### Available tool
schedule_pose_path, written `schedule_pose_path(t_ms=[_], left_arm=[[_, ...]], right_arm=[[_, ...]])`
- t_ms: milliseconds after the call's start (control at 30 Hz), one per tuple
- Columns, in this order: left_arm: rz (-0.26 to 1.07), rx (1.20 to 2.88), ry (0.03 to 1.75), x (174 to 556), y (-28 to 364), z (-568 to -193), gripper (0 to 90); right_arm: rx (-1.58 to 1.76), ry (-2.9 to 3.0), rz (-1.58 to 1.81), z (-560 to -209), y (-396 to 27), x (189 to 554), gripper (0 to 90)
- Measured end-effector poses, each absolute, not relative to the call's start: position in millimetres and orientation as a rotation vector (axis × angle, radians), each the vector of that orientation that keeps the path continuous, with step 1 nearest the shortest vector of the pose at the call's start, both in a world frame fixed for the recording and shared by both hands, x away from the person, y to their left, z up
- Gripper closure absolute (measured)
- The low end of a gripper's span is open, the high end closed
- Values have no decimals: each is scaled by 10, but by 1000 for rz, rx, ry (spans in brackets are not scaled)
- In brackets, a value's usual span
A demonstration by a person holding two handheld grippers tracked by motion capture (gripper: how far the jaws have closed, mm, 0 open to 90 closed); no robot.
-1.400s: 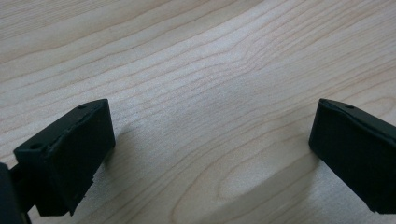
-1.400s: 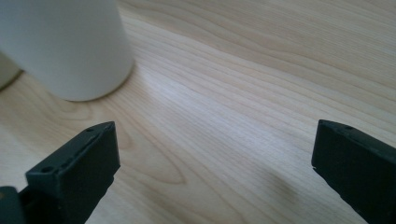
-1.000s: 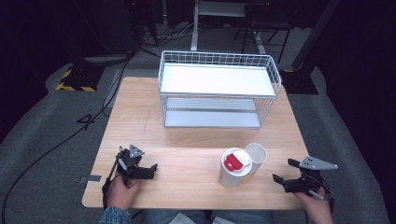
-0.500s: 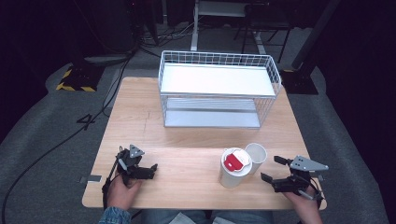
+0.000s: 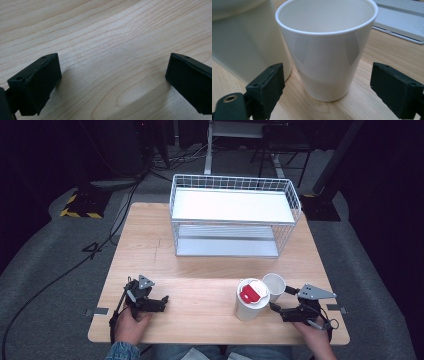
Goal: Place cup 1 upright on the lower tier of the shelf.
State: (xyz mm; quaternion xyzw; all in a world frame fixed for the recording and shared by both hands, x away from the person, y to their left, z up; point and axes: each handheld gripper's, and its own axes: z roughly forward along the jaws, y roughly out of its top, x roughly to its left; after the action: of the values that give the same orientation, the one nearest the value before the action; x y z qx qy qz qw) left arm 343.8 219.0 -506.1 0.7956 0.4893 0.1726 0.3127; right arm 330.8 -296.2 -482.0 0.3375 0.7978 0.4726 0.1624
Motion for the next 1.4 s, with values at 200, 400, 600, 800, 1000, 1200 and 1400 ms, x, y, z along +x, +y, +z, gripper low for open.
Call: schedule_pose_path(t_ms=[200, 400, 600, 800, 1000, 1200, 1400], left_arm=[[455, 2099, 1291, 3437, 2190, -5060, 7], [455, 2099, 1291, 3437, 2190, -5060, 7], [455, 2100, 1290, 3438, 2191, -5060, 7], [455, 2099, 1291, 3438, 2190, -5061, 7], [455, 2099, 1291, 3437, 2190, -5060, 7], [455, 2100, 1290, 3438, 2191, -5060, 8], [455, 2099, 1291, 3437, 2190, -5060, 8]], right_arm=[[959, 2273, 1314, -4853, -2894, 3361, 140], [961, 2297, 1286, -4899, -2803, 3428, 147], [956, 2306, 1272, -4940, -2716, 3484, 152], [970, 2303, 1267, -4947, -2701, 3501, 155], [961, 2296, 1281, -4948, -2701, 3502, 193], [965, 2296, 1285, -4945, -2709, 3502, 225], [962, 2297, 1282, -4943, -2708, 3500, 227]])
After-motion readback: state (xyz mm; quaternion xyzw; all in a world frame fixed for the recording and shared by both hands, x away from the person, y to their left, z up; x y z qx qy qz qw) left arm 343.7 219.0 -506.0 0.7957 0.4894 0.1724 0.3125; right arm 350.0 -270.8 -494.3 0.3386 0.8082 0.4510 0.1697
